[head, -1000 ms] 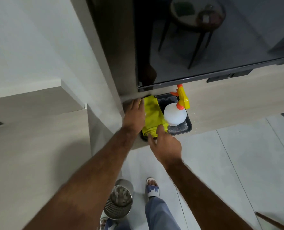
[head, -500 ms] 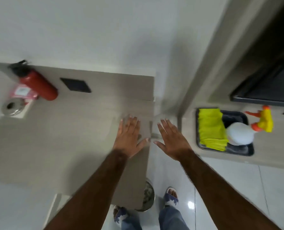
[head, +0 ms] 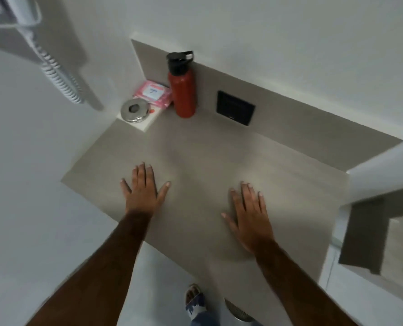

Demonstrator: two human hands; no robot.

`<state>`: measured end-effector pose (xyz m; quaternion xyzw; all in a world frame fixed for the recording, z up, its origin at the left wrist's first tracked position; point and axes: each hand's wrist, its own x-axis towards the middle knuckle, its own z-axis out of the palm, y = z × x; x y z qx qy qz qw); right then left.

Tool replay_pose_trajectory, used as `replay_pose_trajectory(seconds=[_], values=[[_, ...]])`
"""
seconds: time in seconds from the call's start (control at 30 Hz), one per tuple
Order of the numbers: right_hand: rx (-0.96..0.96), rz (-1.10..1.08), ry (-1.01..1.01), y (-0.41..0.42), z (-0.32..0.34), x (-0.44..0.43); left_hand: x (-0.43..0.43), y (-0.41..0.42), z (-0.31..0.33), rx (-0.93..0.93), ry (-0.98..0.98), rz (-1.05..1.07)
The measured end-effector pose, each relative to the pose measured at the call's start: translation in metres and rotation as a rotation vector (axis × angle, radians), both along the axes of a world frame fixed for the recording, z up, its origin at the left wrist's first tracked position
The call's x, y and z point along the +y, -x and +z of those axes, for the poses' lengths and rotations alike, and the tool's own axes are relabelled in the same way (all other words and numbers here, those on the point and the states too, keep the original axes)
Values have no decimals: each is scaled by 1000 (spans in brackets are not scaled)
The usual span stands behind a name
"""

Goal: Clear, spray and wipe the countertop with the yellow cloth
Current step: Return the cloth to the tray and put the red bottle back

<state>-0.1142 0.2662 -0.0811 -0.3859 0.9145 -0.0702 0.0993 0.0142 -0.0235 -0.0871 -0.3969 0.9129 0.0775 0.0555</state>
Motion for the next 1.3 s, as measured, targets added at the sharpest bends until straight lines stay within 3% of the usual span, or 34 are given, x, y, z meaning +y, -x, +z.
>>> replay_pose_trajectory(seconds=[0.2, 0.37, 0.47, 0.57, 0.73, 0.93, 1.13, 1.3], values=[[-1, -119, 71, 30, -9, -96, -44, 5, -20, 103, 76, 4], [-148, -203, 158, 81, 3, -198, -47, 4, -26, 128, 91, -3], [-271, -308, 306, 110, 20, -262, -47, 4, -26, 137, 89, -11], [-391, -503, 581, 130, 37, -311, -47, 3, -26, 134, 99, -9], [-314, -678, 736, 141, 46, -345, -46, 3, -25, 138, 97, -9], [-320, -673, 789, 124, 44, -312, -44, 3, -19, 106, 69, -4], [-386, -844, 978, 79, 32, -208, -40, 5, -13, 90, 46, 15], [-402, -950, 968, 62, 27, -110, -37, 5, -8, 84, 45, 9]])
